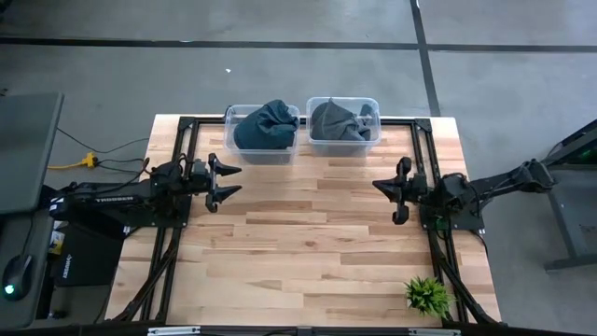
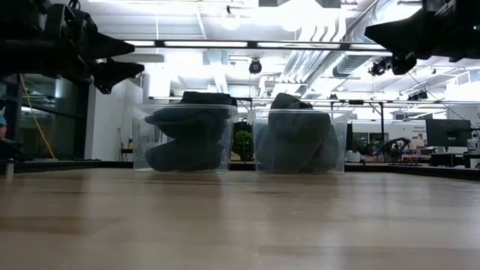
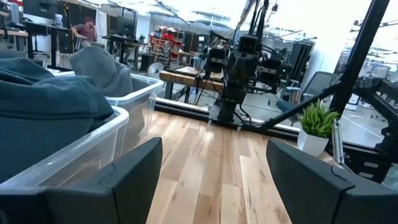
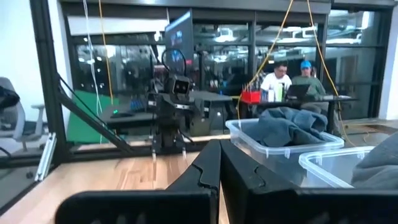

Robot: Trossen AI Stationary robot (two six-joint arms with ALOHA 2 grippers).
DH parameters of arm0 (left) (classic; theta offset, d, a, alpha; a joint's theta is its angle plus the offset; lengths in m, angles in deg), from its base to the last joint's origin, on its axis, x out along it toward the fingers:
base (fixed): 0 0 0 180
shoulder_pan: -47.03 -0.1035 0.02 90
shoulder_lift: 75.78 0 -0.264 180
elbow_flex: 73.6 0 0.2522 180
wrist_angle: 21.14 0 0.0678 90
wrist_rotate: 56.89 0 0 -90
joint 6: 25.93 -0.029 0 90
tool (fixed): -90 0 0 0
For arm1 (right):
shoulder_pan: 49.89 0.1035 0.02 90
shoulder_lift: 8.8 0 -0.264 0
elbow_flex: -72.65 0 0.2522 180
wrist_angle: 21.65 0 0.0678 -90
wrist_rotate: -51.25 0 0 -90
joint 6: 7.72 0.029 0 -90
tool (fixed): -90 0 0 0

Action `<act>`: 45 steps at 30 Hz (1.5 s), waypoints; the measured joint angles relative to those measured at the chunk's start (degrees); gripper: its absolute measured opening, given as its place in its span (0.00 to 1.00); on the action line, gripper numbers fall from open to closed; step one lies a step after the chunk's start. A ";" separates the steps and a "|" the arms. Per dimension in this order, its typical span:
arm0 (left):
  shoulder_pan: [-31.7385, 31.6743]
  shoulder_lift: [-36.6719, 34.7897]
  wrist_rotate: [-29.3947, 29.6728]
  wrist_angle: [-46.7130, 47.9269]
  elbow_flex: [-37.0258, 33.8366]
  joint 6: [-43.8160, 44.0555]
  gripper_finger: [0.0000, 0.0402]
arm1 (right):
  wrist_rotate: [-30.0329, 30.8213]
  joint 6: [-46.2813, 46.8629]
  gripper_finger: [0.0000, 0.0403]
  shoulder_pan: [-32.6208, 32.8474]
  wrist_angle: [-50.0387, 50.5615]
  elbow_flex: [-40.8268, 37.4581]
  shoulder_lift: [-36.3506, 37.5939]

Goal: Pick and place caps into container
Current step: Return to Home Position

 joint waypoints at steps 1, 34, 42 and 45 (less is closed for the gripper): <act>0.00 0.00 0.10 -0.16 0.00 0.00 0.71 | -0.07 0.00 0.00 -0.09 -0.05 -0.40 0.84; -0.04 0.01 -5.61 10.21 -0.02 -4.84 0.71 | -13.76 6.42 0.00 -8.37 31.60 -1.68 14.18; -0.02 0.04 -7.04 15.38 -0.02 -4.96 0.71 | -15.18 6.34 0.00 -8.66 32.02 -1.68 13.91; -0.02 0.04 -6.98 15.73 -0.02 -4.68 0.71 | -15.18 6.31 0.00 -8.64 32.07 -1.68 13.91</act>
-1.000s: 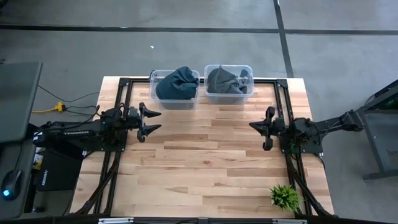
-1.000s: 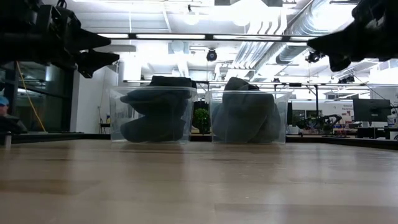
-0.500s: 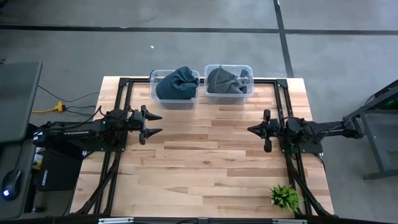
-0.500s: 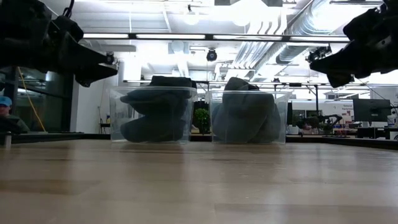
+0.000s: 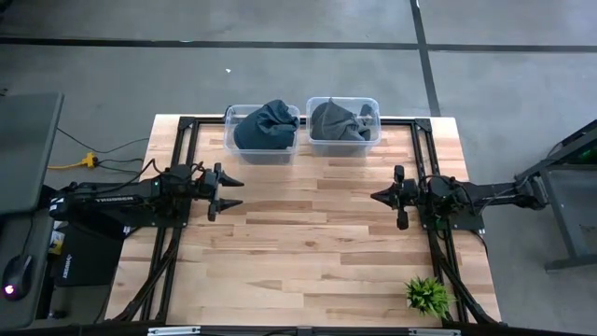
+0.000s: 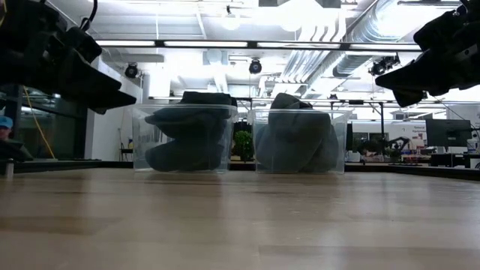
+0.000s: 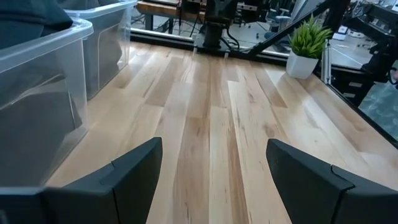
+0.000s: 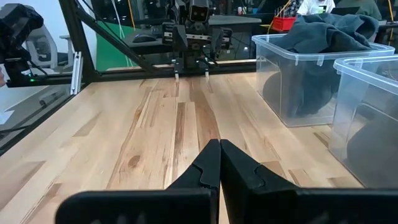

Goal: Pick and place caps into container
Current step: Return to Home Position

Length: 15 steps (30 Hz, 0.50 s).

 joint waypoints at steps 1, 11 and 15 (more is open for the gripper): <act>0.00 0.00 0.04 0.05 0.00 0.11 0.71 | 0.00 0.00 0.00 0.00 0.00 0.00 0.00; 0.00 -0.02 -1.20 0.11 0.00 0.48 0.71 | 0.04 0.00 0.00 0.00 -0.57 -0.02 0.00; 0.00 -0.71 -1.89 -2.03 0.00 0.12 0.71 | 0.04 0.00 0.00 0.00 -0.61 -0.03 0.00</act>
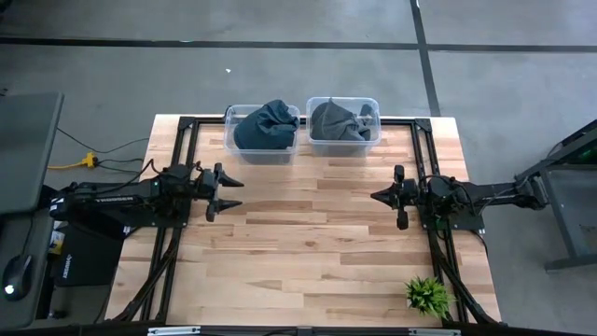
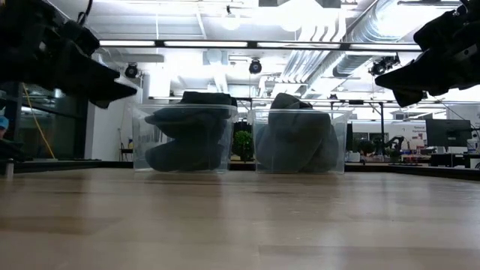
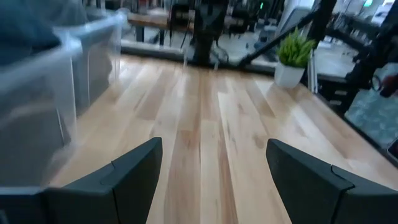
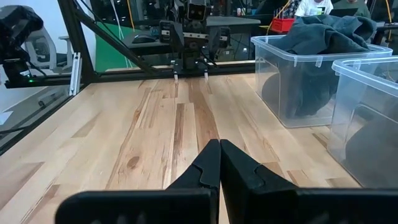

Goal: Pick and place caps into container
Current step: Return to Home Position

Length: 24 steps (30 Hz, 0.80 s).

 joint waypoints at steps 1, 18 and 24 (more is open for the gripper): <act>0.00 -0.36 0.00 -0.89 0.00 -0.21 0.71 | 0.00 0.00 0.00 0.00 0.00 -0.02 0.00; 0.02 -10.69 -8.98 -3.95 0.00 1.97 0.71 | 0.00 0.00 0.00 0.00 -0.11 -0.02 0.00; 0.02 -10.77 -8.69 -1.21 0.00 3.19 0.71 | 0.01 0.00 0.00 0.00 -0.13 -0.04 0.00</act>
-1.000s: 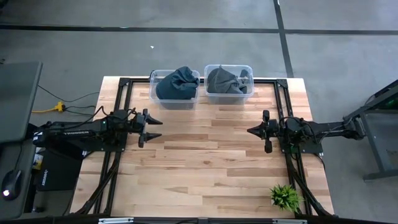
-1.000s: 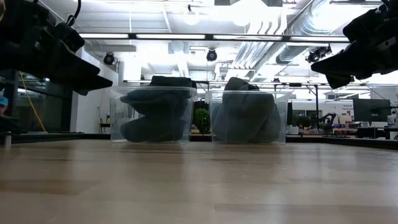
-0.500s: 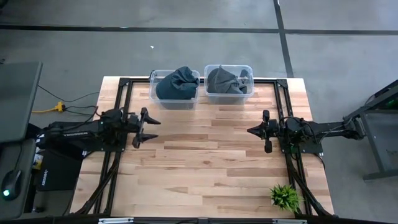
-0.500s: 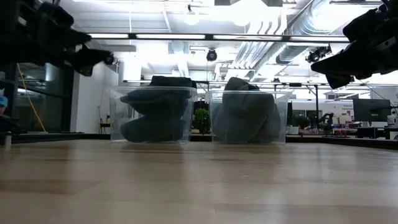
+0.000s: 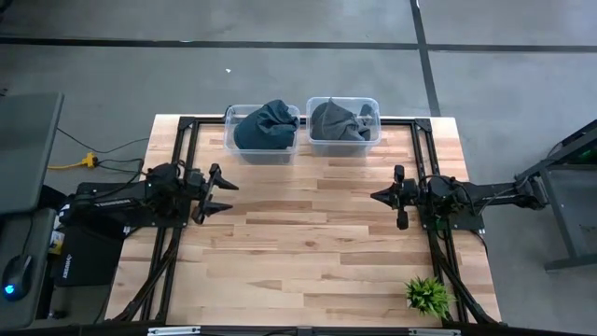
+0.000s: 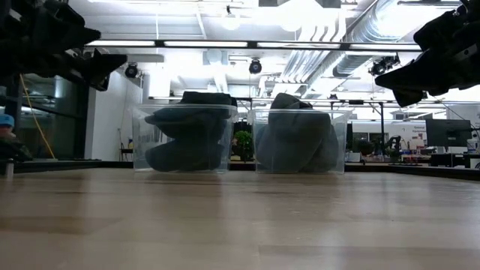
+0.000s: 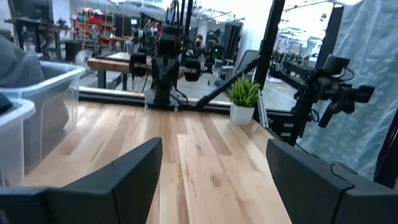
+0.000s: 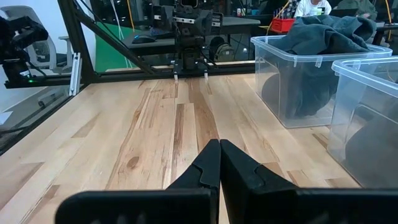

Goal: Pick and place caps into container
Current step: Return to Home Position

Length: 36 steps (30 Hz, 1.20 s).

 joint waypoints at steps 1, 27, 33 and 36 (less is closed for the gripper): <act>-0.01 0.00 0.04 0.46 0.00 -0.02 0.71 | -0.01 -0.01 0.00 0.00 0.00 0.00 0.00; -0.02 0.09 0.34 5.93 0.00 -0.11 0.71 | -0.01 -0.01 0.00 0.00 -0.02 0.00 -0.02; -0.02 0.09 0.31 5.93 0.00 -0.11 0.71 | -0.01 -0.02 0.00 0.02 0.00 0.00 0.00; -0.02 0.09 0.31 5.93 0.00 -0.11 0.71 | -0.01 0.00 0.00 0.00 -0.02 0.00 -0.01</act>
